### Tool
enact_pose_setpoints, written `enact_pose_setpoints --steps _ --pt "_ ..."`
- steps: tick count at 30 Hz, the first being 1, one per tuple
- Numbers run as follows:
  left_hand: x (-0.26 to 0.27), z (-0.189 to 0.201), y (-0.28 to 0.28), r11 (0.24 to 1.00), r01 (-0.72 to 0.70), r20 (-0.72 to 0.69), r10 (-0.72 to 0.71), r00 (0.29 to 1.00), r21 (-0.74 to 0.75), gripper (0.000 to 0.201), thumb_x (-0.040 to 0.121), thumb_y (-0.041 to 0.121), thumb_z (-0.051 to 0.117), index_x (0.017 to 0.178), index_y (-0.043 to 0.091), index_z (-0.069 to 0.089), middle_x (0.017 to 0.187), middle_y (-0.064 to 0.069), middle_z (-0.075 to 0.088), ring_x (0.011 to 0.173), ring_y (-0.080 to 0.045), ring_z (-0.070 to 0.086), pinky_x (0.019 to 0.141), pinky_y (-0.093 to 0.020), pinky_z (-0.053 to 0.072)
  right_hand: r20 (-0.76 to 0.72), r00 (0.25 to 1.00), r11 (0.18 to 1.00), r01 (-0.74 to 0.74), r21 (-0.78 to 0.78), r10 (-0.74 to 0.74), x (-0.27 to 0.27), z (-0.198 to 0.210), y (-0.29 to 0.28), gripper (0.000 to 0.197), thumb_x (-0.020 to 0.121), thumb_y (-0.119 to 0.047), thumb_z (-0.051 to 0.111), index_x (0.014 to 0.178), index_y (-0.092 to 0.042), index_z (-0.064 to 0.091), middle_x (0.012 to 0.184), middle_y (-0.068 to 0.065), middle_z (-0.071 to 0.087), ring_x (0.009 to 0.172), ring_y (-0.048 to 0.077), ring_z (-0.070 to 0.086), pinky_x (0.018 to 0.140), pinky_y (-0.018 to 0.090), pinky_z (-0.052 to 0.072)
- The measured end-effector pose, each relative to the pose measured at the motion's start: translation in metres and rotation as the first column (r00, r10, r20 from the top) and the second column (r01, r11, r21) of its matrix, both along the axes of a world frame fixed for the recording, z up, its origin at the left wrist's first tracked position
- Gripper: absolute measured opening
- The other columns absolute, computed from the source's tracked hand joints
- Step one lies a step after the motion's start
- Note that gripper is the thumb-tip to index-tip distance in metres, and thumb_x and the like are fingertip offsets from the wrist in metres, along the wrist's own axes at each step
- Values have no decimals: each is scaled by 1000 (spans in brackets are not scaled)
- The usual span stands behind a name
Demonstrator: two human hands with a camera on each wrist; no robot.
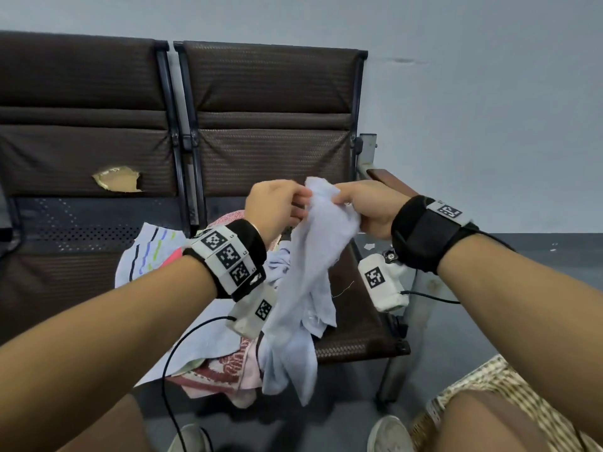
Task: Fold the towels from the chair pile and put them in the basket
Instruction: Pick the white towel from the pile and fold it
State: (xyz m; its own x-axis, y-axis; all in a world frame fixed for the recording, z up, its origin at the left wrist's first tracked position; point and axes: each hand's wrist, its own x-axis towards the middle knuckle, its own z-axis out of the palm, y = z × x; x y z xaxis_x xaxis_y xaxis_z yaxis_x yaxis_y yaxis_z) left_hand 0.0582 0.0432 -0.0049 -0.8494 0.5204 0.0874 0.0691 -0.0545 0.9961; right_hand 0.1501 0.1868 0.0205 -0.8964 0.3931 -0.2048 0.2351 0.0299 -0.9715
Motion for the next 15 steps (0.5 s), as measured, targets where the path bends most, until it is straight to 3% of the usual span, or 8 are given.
enact_pose_setpoints --steps 2,3,4,6,8,10,13,15 --pt "-10 -6 -2 999 -25 -33 24 999 -26 45 81 -2 55 123 9 60 108 -12 67 88 -23 65 78 -36 54 -4 993 993 -118 12 118 3 5 1 36 89 7 42 116 -2 65 104 15 64 90 22 63 73 28 53" --pt "-15 -8 -3 998 55 -10 -55 998 -39 59 74 -5 56 131 10 54 119 -14 65 103 -27 65 89 -42 54 -9 987 987 -161 20 161 4 7 2 38 88 8 43 113 -6 67 104 13 67 89 21 65 72 28 55" --pt "-19 -9 -3 984 171 30 -170 985 -39 67 67 -4 57 133 7 53 126 -17 63 114 -30 62 97 -45 50 -19 982 982 -185 24 185 4 9 4 37 86 8 44 108 -9 69 103 12 69 90 21 66 74 29 56" --pt "-25 -8 -5 934 357 97 -353 930 -22 63 66 0 63 129 2 60 129 -20 64 122 -34 60 104 -47 45 -50 975 976 -214 29 215 2 10 8 27 85 4 50 97 -11 69 97 11 68 91 23 64 77 32 54" --pt "-33 -5 -4 929 368 81 -363 928 -45 49 75 6 73 123 1 65 126 -21 66 121 -36 60 107 -50 43 -39 974 971 -221 90 225 2 10 15 10 89 -7 61 94 -12 68 95 10 70 88 23 65 77 35 54" --pt "-43 -2 -1 944 316 29 -315 949 -96 31 83 11 75 113 7 71 119 -18 70 113 -33 65 104 -54 44 61 980 938 -201 282 191 1 11 28 19 85 -17 74 100 -7 72 104 11 76 89 24 72 79 35 60" --pt "-59 3 8 958 212 -102 -235 967 -192 17 80 8 78 95 13 72 105 -17 73 98 -32 69 89 -52 52 255 967 692 -169 702 -23 -5 12 51 23 75 -32 82 85 -13 76 94 9 76 88 27 73 83 39 60" --pt "-69 9 17 972 89 -221 -139 965 -218 20 75 8 82 82 15 65 90 -12 70 83 -24 66 78 -45 54 181 975 600 -68 797 -130 -11 14 60 22 79 -35 76 72 -14 71 78 3 68 79 24 65 73 33 54"
